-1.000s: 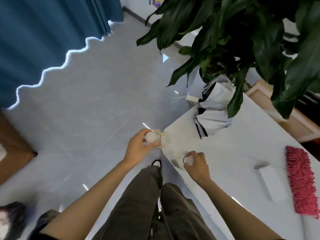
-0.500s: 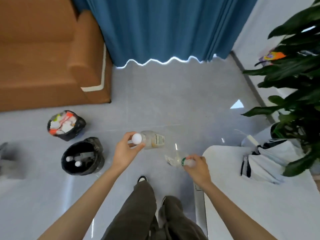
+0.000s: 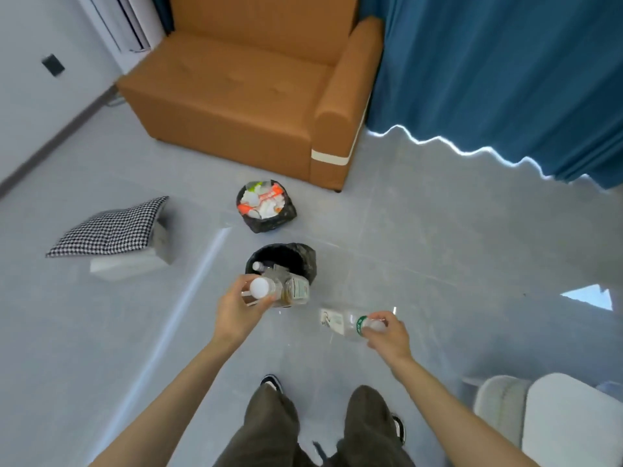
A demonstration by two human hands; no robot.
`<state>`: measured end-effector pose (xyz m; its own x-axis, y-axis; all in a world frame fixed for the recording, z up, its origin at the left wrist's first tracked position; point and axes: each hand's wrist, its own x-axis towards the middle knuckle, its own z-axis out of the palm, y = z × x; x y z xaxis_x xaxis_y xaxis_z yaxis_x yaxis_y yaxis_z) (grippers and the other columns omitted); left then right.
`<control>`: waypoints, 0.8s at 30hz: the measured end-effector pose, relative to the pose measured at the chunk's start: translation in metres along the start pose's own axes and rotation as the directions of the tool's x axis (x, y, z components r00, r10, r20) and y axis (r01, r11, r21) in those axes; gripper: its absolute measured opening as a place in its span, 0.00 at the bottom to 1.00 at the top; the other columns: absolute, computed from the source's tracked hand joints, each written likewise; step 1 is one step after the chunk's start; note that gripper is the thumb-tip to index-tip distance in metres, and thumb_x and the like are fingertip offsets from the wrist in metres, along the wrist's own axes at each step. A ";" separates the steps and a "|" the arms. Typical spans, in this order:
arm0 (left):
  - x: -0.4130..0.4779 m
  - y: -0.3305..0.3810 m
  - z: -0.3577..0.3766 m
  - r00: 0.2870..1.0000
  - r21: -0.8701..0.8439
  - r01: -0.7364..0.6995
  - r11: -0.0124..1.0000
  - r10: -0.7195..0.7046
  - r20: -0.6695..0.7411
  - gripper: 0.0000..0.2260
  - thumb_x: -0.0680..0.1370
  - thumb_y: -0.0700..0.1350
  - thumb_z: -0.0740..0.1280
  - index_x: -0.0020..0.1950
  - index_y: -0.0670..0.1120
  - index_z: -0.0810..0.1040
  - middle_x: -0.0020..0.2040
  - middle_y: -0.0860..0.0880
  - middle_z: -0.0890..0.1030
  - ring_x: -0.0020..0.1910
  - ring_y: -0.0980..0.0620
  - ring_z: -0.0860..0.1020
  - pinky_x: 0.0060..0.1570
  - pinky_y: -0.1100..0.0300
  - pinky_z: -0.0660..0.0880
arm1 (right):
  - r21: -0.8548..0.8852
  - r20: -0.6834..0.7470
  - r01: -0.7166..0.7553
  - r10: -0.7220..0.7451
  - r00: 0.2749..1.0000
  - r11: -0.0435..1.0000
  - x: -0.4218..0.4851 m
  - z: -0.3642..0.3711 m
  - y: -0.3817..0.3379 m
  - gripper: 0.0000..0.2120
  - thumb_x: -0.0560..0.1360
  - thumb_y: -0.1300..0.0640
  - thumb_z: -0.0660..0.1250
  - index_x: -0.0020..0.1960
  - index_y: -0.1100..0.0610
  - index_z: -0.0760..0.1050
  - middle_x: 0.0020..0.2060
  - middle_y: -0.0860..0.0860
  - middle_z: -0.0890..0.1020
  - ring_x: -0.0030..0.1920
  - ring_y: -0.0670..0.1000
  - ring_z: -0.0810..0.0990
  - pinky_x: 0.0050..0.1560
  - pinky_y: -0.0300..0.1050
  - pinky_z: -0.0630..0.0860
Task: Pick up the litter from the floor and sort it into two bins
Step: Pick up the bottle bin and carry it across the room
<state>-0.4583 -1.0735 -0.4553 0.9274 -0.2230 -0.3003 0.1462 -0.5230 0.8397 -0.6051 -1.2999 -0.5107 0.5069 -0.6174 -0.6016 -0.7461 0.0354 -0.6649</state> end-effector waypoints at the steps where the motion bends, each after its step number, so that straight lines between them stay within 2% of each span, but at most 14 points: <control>1: 0.008 -0.010 -0.022 1.000 -0.008 0.022 1.000 -0.022 -0.001 0.16 0.70 0.45 0.75 0.54 0.50 0.74 0.47 0.52 0.79 0.43 0.50 0.80 0.39 0.67 0.73 | 0.011 0.003 -0.019 0.019 1.000 1.000 0.002 0.023 -0.012 0.11 0.68 0.62 0.71 0.48 0.53 0.76 0.54 0.58 0.74 0.48 0.56 0.79 0.51 0.56 0.80; 6: 0.038 -0.048 -0.097 0.992 -0.009 0.114 0.993 -0.114 -0.060 0.16 0.69 0.46 0.76 0.53 0.51 0.74 0.48 0.52 0.80 0.44 0.52 0.80 0.36 0.70 0.72 | 0.032 0.043 -0.042 0.041 0.998 0.999 0.009 0.107 -0.058 0.10 0.70 0.63 0.69 0.49 0.53 0.74 0.56 0.58 0.74 0.48 0.55 0.78 0.51 0.50 0.80; 10: 0.066 -0.064 -0.122 0.979 -0.029 0.183 0.983 -0.185 -0.090 0.17 0.70 0.45 0.75 0.56 0.49 0.74 0.49 0.53 0.79 0.43 0.55 0.79 0.33 0.73 0.71 | -0.010 0.059 -0.035 0.036 0.998 0.999 0.029 0.153 -0.087 0.12 0.69 0.61 0.71 0.50 0.51 0.74 0.57 0.57 0.72 0.50 0.56 0.78 0.56 0.55 0.78; 15: 0.119 -0.079 -0.123 0.973 -0.020 0.225 0.974 -0.226 -0.056 0.18 0.71 0.45 0.74 0.57 0.47 0.74 0.51 0.51 0.79 0.47 0.52 0.79 0.35 0.71 0.73 | -0.035 0.057 -0.074 0.075 0.995 0.997 0.078 0.198 -0.111 0.13 0.70 0.61 0.71 0.51 0.50 0.73 0.57 0.55 0.72 0.47 0.51 0.76 0.54 0.51 0.79; 20: 0.199 -0.085 -0.118 0.975 0.033 0.224 0.974 -0.224 -0.003 0.17 0.70 0.45 0.74 0.55 0.49 0.73 0.52 0.52 0.78 0.47 0.53 0.78 0.36 0.72 0.74 | -0.004 0.027 -0.149 0.149 0.988 0.989 0.144 0.235 -0.137 0.13 0.70 0.63 0.71 0.53 0.53 0.74 0.56 0.56 0.70 0.51 0.56 0.76 0.51 0.48 0.78; 24: 0.263 -0.085 -0.107 0.966 0.063 0.248 0.967 -0.251 0.057 0.18 0.70 0.43 0.75 0.56 0.48 0.72 0.53 0.52 0.77 0.49 0.51 0.77 0.40 0.71 0.73 | 0.015 0.008 -0.229 0.229 0.973 0.973 0.190 0.261 -0.150 0.13 0.71 0.64 0.71 0.53 0.52 0.74 0.58 0.57 0.72 0.51 0.55 0.76 0.50 0.46 0.78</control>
<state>-0.1898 -1.0000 -0.5579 0.8397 -0.1307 -0.5270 0.3494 -0.6129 0.7087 -0.2843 -1.2177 -0.6406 0.3261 -0.5866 -0.7413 -0.8359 0.1873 -0.5159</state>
